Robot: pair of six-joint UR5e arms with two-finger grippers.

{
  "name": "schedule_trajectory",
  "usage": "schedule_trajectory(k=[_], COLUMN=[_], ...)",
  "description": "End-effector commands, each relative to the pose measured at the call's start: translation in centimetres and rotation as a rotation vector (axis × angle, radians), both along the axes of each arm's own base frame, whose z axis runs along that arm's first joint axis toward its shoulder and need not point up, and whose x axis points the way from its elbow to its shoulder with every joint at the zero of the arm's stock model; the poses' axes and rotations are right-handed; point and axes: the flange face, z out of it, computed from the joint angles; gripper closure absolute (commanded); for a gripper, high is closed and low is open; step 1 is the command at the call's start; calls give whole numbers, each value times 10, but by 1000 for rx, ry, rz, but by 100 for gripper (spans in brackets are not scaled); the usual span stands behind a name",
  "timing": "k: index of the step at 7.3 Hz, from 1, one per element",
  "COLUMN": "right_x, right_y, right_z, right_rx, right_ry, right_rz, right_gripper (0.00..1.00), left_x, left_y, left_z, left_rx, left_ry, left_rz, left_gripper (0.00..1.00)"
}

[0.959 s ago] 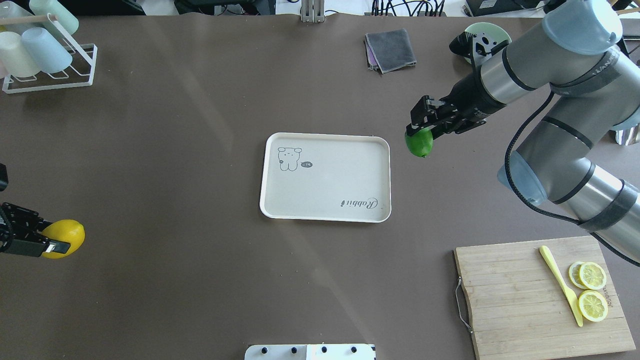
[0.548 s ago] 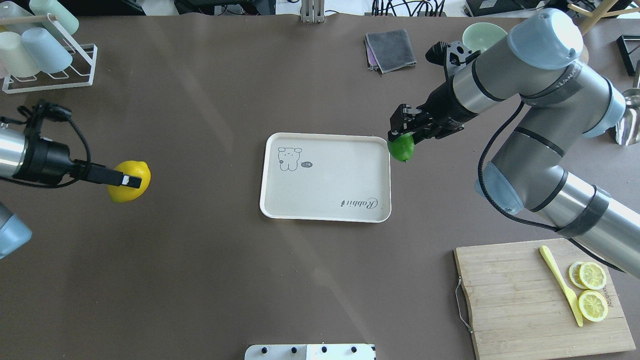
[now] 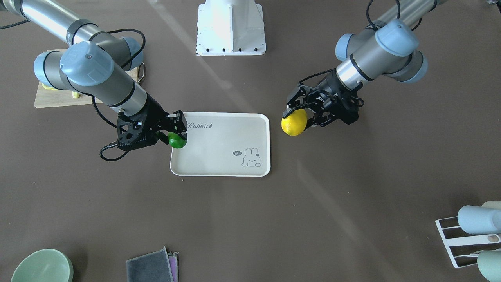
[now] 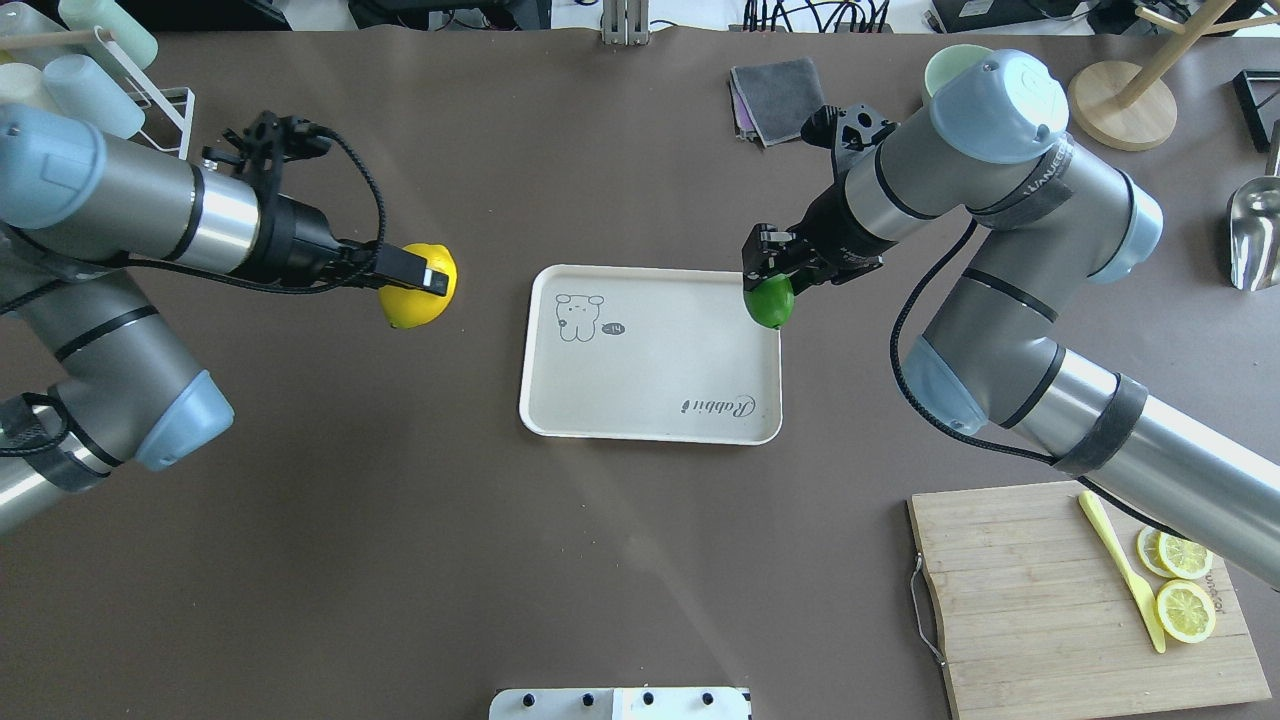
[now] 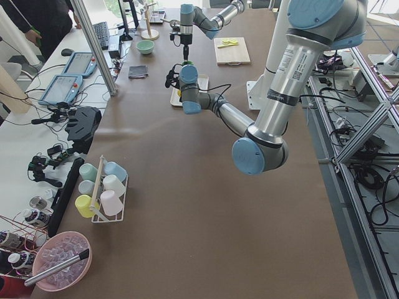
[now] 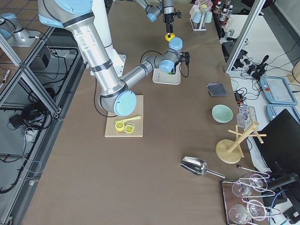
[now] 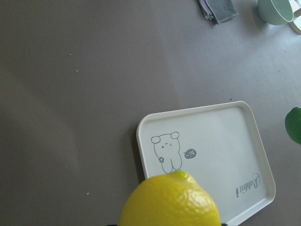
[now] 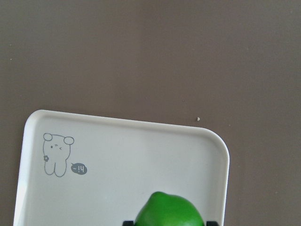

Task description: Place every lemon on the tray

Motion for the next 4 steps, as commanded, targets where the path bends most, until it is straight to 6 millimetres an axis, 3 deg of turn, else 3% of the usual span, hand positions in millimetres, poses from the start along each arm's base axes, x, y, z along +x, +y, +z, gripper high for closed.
schedule_trajectory(k=[1, 4], right_x=[-31, -55], right_y=[5, 11], right_z=[5, -1], right_rx=[8, 1], right_ry=[32, 38], right_rz=[1, -5], right_gripper=[100, 100], left_x=[65, 108], left_y=[17, 4], left_z=[-24, -40], left_rx=[16, 21], left_ry=[-26, -44], left_rz=[-38, -61], left_gripper=[100, 100])
